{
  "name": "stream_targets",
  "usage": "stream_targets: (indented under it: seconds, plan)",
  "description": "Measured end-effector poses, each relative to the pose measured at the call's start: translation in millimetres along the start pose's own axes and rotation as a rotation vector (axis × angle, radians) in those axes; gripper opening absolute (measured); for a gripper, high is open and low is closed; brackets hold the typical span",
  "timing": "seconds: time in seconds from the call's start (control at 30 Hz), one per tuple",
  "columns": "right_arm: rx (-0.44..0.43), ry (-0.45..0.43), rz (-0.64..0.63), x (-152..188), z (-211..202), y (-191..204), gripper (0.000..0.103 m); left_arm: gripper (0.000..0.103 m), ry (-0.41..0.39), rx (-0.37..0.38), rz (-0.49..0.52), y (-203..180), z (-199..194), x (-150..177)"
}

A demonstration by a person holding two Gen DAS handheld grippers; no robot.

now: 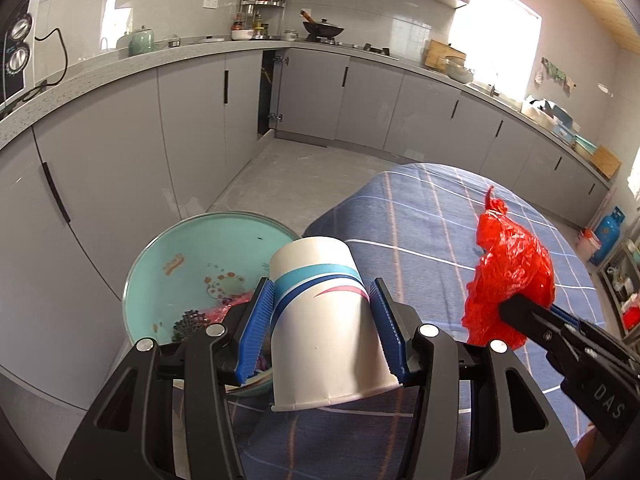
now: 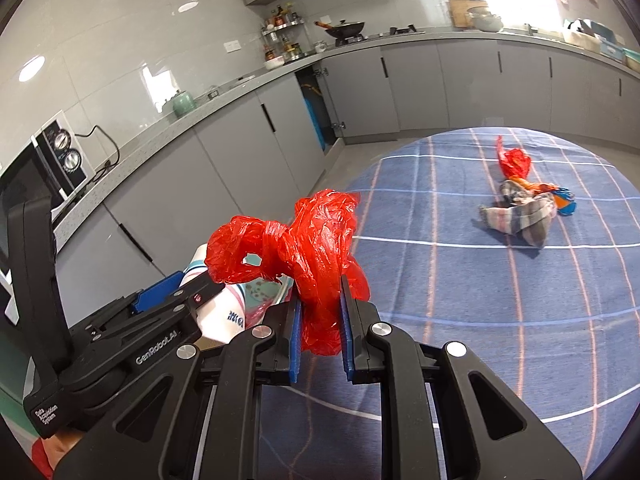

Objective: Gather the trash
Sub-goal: 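Carry the paper cup and red bag over the teal bin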

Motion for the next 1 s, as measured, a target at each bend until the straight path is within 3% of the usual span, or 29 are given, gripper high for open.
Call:
stream_targets:
  seconds: [0.7, 1.0]
  plan:
    - [-0.101, 0.048, -0.074, 5, 38, 65, 0.017, 0.05, -0.013, -0.104, -0.068, 62, 2, -5]
    - [-0.117, 0.075, -0.089, 9, 52, 75, 0.017, 0.05, -0.006, -0.143, -0.093, 88, 7, -5]
Point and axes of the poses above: each gripper's, at about its wrist camera, not at the fingertips, and z roughly the way its jaws point, y to its left, x to its underside, the point moved 5 cm from there along z, roughly the way its jaws point, and after that the axes turned 8 degrees about -y, right-handed, at the moved point
